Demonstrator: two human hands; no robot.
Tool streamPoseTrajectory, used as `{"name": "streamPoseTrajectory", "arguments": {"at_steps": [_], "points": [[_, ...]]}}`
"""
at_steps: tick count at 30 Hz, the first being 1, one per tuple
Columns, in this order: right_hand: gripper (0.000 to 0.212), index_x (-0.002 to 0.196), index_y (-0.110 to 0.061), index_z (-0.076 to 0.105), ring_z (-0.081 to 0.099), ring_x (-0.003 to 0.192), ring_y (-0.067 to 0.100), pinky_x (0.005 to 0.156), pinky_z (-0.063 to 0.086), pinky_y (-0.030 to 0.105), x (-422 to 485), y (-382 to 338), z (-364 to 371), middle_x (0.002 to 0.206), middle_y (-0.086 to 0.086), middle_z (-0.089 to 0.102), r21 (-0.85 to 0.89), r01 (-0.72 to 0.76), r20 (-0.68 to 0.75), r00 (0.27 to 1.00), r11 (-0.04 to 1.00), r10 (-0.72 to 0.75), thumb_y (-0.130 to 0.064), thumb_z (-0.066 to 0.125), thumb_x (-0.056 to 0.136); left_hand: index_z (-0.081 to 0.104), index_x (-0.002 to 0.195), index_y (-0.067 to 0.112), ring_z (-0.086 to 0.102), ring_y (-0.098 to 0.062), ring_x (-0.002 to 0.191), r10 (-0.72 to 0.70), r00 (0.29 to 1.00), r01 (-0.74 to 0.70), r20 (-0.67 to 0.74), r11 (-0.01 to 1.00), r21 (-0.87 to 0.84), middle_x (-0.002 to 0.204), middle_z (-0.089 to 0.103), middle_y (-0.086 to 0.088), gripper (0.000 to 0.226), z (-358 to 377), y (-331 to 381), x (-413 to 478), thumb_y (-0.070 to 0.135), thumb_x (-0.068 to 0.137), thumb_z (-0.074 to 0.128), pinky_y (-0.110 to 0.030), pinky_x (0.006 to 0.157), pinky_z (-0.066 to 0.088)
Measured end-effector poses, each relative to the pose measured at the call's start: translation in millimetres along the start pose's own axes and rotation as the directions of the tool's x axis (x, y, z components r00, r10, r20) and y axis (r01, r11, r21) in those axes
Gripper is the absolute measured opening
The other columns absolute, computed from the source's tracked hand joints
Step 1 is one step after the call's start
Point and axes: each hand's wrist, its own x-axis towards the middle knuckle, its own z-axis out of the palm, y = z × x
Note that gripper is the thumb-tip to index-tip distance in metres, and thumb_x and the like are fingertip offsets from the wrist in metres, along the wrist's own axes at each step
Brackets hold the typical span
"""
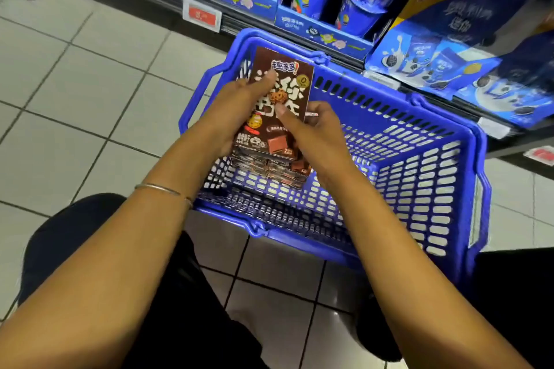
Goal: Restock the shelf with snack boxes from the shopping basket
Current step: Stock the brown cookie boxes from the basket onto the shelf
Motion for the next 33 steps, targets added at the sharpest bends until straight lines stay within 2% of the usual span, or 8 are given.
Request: {"name": "streamPoseTrajectory", "arguments": {"at_steps": [3, 6, 9, 12, 16, 20, 25, 33], "points": [[0.049, 0.111, -0.019, 0.062, 0.074, 0.089, 0.019, 0.075, 0.059, 0.036, 9, 0, -2, 0.11, 0.005, 0.074, 0.12, -0.092, -0.008, 0.996, 0.988, 0.094, -0.064, 0.058, 0.092, 0.074, 0.116, 0.014, 0.078, -0.031, 0.1, -0.012, 1.0, 0.013, 0.006, 0.996, -0.093, 0.111, 0.08, -0.013, 0.035, -11, 7, -3, 0.044, 0.1, 0.065, -0.046, 0.085, 0.064], [0.042, 0.116, -0.008, 0.062, 0.067, 0.084, 0.021, 0.07, 0.057, 0.035, 27, 9, 0, 0.104, 0.009, 0.073, 0.191, -0.2, -0.073, 0.973, 0.961, 0.217, -0.046, 0.051, 0.103, 0.074, 0.113, 0.016, 0.079, -0.031, 0.1, 0.029, 1.0, -0.028, 0.003, 0.993, -0.111, 0.11, 0.08, -0.012, 0.032, -12, 9, -7, 0.044, 0.101, 0.064, -0.044, 0.083, 0.064], [0.017, 0.09, -0.01, 0.06, 0.069, 0.095, 0.035, 0.088, 0.057, 0.055, 41, 23, 13, 0.101, 0.017, 0.072, 0.075, -0.241, -0.114, 0.962, 0.968, 0.248, -0.021, 0.053, 0.102, 0.072, 0.117, 0.013, 0.078, -0.031, 0.1, 0.058, 0.998, -0.06, -0.015, 0.99, -0.13, 0.109, 0.08, -0.013, 0.033, -10, 11, -11, 0.042, 0.103, 0.062, -0.045, 0.085, 0.064], [0.022, 0.078, -0.021, 0.055, 0.069, 0.09, 0.033, 0.082, 0.058, 0.052, 45, 36, 31, 0.092, 0.009, 0.073, -0.006, -0.206, -0.057, 0.977, 0.979, 0.205, -0.015, 0.061, 0.097, 0.07, 0.126, 0.009, 0.077, -0.033, 0.104, 0.033, 0.999, -0.04, -0.042, 0.987, -0.157, 0.113, 0.079, -0.015, 0.041, -10, 15, -14, 0.042, 0.102, 0.063, -0.05, 0.096, 0.061], [0.026, 0.108, -0.014, 0.062, 0.065, 0.098, 0.028, 0.082, 0.056, 0.042, 50, 54, 52, 0.116, 0.012, 0.068, -0.21, -0.136, -0.111, 0.987, 0.968, 0.115, -0.028, 0.072, 0.088, 0.067, 0.131, 0.009, 0.076, -0.031, 0.108, 0.022, 0.998, -0.03, -0.06, 0.99, -0.141, 0.116, 0.078, -0.012, 0.046, -10, 21, -19, 0.044, 0.102, 0.062, -0.052, 0.104, 0.056], [0.027, 0.117, -0.019, 0.058, 0.061, 0.105, 0.023, 0.078, 0.051, 0.031, 55, 59, 64, 0.128, 0.008, 0.06, 0.093, -0.179, -0.22, 0.956, 0.979, 0.195, -0.037, 0.058, 0.097, 0.067, 0.13, 0.009, 0.076, -0.031, 0.109, 0.01, 0.998, -0.018, -0.054, 0.989, -0.144, 0.117, 0.078, -0.012, 0.046, -11, 19, -21, 0.045, 0.102, 0.062, -0.052, 0.105, 0.056], [0.035, 0.106, -0.026, 0.048, 0.057, 0.081, -0.001, 0.066, 0.043, 0.022, 39, 57, 53, 0.092, -0.016, 0.061, 0.002, 0.041, -0.226, 0.973, 0.999, -0.039, -0.032, 0.074, 0.083, 0.067, 0.128, 0.013, 0.077, -0.029, 0.107, -0.012, 0.999, 0.005, -0.039, 0.985, -0.17, 0.116, 0.079, -0.01, 0.045, -13, 20, -23, 0.048, 0.101, 0.062, -0.05, 0.102, 0.058], [0.028, 0.111, -0.022, 0.052, 0.069, 0.08, 0.019, 0.072, 0.056, 0.038, 6, 36, -10, 0.093, 0.003, 0.067, 0.348, 0.175, -0.451, 0.892, 0.921, 0.001, -0.014, 0.07, 0.092, 0.068, 0.128, 0.013, 0.078, -0.028, 0.103, 0.052, 0.992, -0.065, -0.116, 0.992, -0.106, 0.112, 0.08, -0.008, 0.048, -8, 24, -21, 0.052, 0.101, 0.06, -0.052, 0.1, 0.059]]}}
